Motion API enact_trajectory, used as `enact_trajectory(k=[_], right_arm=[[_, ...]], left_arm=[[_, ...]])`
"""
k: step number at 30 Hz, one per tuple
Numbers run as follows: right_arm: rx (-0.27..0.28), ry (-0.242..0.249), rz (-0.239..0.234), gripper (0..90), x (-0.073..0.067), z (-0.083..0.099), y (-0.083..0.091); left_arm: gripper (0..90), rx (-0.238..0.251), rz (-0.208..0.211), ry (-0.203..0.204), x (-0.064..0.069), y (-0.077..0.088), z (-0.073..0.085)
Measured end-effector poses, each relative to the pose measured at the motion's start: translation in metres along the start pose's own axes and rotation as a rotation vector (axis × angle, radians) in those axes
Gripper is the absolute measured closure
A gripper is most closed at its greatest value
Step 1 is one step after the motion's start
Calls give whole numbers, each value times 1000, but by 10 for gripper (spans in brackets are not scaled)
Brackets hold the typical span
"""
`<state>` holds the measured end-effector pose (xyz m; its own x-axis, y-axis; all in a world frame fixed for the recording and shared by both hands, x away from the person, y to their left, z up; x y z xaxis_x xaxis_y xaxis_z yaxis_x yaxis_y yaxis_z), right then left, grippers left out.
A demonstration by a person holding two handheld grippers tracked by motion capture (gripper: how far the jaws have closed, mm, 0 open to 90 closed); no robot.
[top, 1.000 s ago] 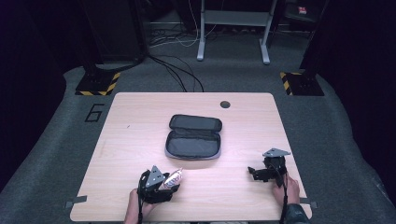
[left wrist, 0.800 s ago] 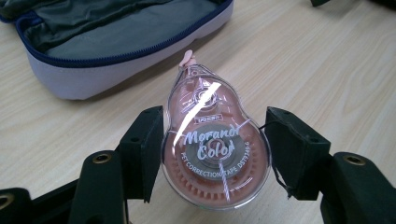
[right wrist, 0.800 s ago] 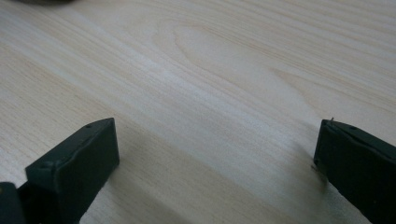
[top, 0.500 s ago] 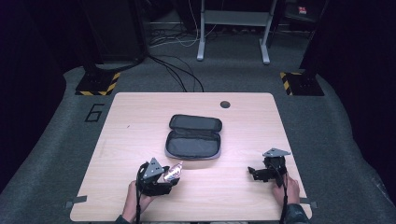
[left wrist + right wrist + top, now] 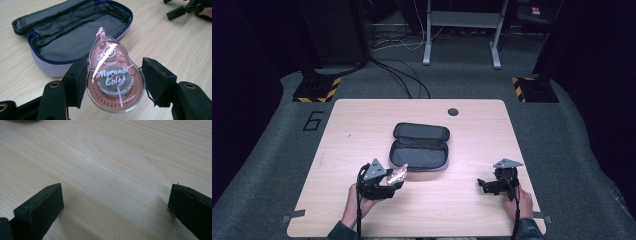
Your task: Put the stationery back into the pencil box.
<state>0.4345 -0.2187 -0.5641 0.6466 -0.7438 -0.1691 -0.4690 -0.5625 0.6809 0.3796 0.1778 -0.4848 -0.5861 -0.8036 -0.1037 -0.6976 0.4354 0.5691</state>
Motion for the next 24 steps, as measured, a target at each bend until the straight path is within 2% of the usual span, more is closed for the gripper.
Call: enact_trajectory(k=[2,4,9,10,16,18,19,24], right_arm=[[0,0,0,0,0,0,0],[0,0,0,0,0,0,0],[0,-1,0,0,0,0,0],[0,0,0,0,0,0,0],[0,0,0,0,0,0,0],[0,0,0,0,0,0,0],[0,0,0,0,0,0,0],[0,0,0,0,0,0,0]], left_arm=[[393,0,0,-2,-1,-1,-2],[393,-8,-5,-24,-5,-3,-7],[393,-9,-3,-34,-9,-6,-14],[393,3,-12,-34,-10,-7,-18],[393,-4,-1,-51,-13,-10,-26],[393,0,-10,-48,-13,-13,-29],[393,-6,-9,-61,-15,-14,-33],[393,4,-10,-56,-18,-16,-40]])
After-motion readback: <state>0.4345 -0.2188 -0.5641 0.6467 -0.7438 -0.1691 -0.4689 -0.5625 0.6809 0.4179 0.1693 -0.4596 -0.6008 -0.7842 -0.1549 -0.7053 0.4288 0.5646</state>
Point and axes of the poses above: each handheld gripper's, and its own axes: y roughly backward along the jaws, z roughly out of its underside, x roughly to its right, the point moved 5 cm from there along -y, roughly forward along the jaws, and after that the axes turned 14 degrees about -z, right-handed, at the moved point
